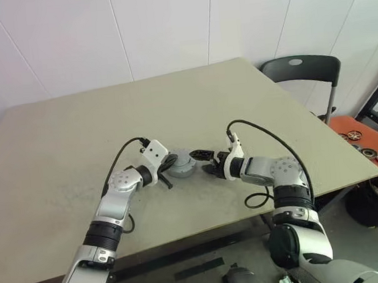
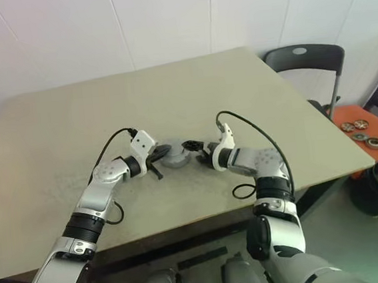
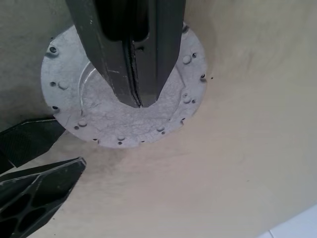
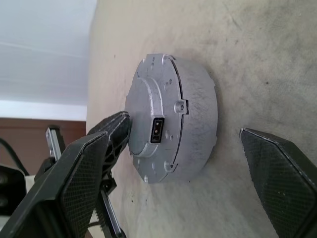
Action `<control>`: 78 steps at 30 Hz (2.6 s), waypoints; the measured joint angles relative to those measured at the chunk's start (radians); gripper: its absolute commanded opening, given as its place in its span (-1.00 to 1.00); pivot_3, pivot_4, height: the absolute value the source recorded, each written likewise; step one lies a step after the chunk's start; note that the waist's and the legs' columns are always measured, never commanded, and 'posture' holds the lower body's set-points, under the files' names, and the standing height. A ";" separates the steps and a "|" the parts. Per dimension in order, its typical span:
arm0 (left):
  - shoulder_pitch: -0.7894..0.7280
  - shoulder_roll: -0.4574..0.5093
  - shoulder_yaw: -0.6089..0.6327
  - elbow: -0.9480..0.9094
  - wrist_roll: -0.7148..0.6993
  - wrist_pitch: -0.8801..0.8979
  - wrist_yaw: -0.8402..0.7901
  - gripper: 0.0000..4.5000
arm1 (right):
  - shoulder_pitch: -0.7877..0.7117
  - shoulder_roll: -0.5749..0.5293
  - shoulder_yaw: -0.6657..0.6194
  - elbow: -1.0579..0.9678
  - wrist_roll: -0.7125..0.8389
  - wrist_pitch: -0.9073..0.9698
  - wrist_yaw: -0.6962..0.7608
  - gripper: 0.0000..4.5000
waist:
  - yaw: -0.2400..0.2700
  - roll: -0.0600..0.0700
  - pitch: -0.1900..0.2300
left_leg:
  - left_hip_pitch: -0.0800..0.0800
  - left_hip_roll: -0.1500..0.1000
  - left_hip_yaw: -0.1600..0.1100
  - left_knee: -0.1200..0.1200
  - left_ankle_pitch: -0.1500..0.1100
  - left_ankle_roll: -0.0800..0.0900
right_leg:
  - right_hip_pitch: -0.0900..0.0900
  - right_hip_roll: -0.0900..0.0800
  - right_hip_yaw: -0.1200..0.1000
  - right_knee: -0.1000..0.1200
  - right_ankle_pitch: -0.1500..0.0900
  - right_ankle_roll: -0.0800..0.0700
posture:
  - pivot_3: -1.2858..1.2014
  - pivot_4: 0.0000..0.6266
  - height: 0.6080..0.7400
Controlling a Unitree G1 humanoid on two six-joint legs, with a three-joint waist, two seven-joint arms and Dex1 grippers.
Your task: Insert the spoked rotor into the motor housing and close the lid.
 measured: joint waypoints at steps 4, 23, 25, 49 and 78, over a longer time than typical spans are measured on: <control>0.000 0.028 -0.004 -0.009 0.012 0.007 -0.017 -1.00 | -0.031 0.029 -0.005 0.050 -0.006 -0.030 -0.024 0.99 | -0.019 0.000 -0.001 | 0.004 0.001 -0.001 0.000 0.000 0.000 | 0.000 0.007 0.009 0.001 0.000 0.000 | 0.03 -1.00 1.00; 0.044 0.061 0.115 -0.018 -0.104 0.105 -0.042 -1.00 | -0.116 0.040 -0.038 0.228 -0.003 -0.075 -0.003 0.99 | -0.047 -0.001 0.000 | 0.011 0.004 0.000 -0.002 0.000 0.000 | -0.002 0.016 0.018 0.009 0.000 -0.001 | 0.03 -1.00 1.00; 0.050 0.047 0.117 -0.023 -0.114 0.105 -0.040 -1.00 | -0.115 0.041 -0.036 0.230 -0.003 -0.065 0.005 0.99 | -0.046 -0.001 0.000 | 0.011 0.004 0.001 -0.002 0.000 0.000 | -0.002 0.016 0.018 0.009 0.000 -0.001 | 0.03 -1.00 1.00; 0.052 0.041 0.114 -0.022 -0.132 0.107 -0.032 -1.00 | -0.183 0.085 -0.019 0.457 -0.074 -0.239 0.094 -0.03 | -0.074 -0.001 0.000 | 0.013 0.009 -0.012 -0.002 0.000 0.000 | -0.004 0.032 0.021 0.011 0.003 -0.010 | 0.03 -1.00 1.00; 0.007 -0.111 0.606 -0.027 -0.594 0.371 0.264 -1.00 | -0.184 0.086 -0.082 0.486 -0.033 -0.296 0.140 -0.46 | -0.067 -0.003 0.002 | 0.010 0.008 -0.013 -0.002 0.000 0.000 | -0.006 0.031 0.021 0.010 0.004 -0.008 | 0.03 -1.00 1.00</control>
